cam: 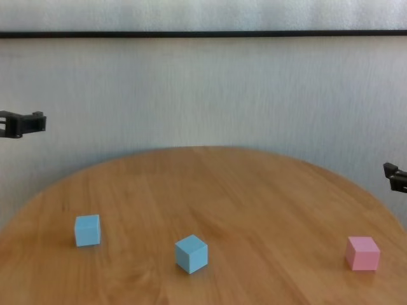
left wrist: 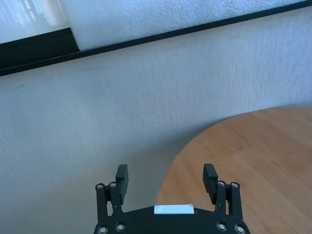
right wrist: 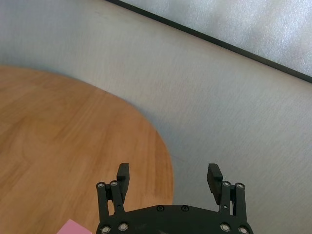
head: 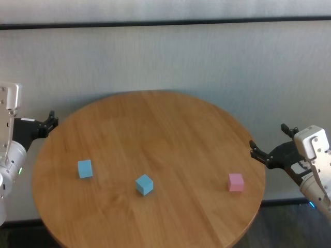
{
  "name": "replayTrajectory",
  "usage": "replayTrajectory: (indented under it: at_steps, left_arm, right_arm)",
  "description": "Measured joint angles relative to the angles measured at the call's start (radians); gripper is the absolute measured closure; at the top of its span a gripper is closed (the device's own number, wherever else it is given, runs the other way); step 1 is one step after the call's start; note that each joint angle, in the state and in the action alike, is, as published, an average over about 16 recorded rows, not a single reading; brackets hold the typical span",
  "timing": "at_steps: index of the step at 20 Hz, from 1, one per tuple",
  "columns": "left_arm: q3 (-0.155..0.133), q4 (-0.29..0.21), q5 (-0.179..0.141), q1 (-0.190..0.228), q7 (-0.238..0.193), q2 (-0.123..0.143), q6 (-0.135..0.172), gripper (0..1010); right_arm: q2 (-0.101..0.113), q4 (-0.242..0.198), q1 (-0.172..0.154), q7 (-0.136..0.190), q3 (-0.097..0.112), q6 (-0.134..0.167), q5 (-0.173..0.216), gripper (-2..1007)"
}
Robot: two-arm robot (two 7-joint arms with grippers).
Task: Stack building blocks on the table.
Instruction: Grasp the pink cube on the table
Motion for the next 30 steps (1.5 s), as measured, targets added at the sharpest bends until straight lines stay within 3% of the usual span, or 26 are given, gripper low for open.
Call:
replayTrajectory:
  at_steps: [4,7,11,16,20,25,30]
  left_arm:
    - [-0.005,-0.001,0.014,0.009,0.017,-0.003,-0.010,8]
    - [-0.002,0.000,0.014,0.008,0.013,-0.002,-0.009,8]
    - [0.002,0.001,0.009,0.005,0.007,-0.001,-0.004,8]
    - [0.005,0.001,0.004,0.002,0.002,0.001,0.001,8]
    - [0.007,0.002,0.002,0.000,-0.001,0.001,0.003,8]
    - [0.008,0.002,0.000,-0.001,-0.003,0.002,0.005,8]
    - [0.009,0.002,-0.001,-0.002,-0.004,0.003,0.007,8]
  right_arm:
    - [-0.010,-0.027,-0.006,-0.003,0.008,0.050,0.020,0]
    - [-0.024,-0.058,-0.012,-0.011,0.017,0.110,0.041,0]
    - [-0.053,-0.107,-0.020,-0.026,0.030,0.217,0.076,0]
    - [-0.102,-0.171,-0.029,-0.057,0.046,0.385,0.122,0]
    - [-0.138,-0.211,-0.037,-0.086,0.055,0.501,0.146,0]
    - [-0.177,-0.247,-0.051,-0.124,0.074,0.618,0.169,0]
    - [-0.217,-0.265,-0.064,-0.159,0.102,0.703,0.190,0]
